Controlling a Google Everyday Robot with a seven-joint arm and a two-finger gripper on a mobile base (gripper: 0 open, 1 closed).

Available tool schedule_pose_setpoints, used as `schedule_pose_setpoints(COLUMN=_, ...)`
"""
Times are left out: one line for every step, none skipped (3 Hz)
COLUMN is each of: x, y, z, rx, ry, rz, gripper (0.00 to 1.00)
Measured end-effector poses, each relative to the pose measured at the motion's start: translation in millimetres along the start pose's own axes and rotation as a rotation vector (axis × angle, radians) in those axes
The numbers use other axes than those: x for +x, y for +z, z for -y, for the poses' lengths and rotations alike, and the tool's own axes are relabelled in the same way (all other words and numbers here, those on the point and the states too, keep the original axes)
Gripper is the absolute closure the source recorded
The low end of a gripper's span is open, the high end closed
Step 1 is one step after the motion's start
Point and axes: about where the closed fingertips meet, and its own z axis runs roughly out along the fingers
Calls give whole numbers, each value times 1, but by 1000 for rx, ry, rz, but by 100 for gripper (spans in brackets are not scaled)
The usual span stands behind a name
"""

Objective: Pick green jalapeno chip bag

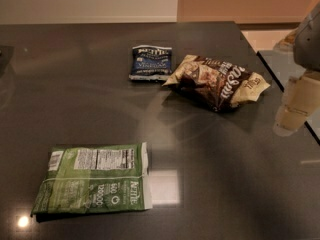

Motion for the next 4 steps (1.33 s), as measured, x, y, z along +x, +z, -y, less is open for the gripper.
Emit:
schedule_pose_setpoints(x=-1, y=-1, z=0, rx=3, ry=-1, rz=2, gripper=0)
schedule_pose_setpoints(x=-12, y=6, z=-5, rx=-22, ry=-14, rz=55, gripper=0)
schedule_pose_setpoints(x=-42, y=25, z=-19, rx=-80, ry=-59, rz=149, gripper=0)
schedule_pose_setpoints(x=-98, y=58, z=-51, rx=-182, ry=-185, rz=291, gripper=0)
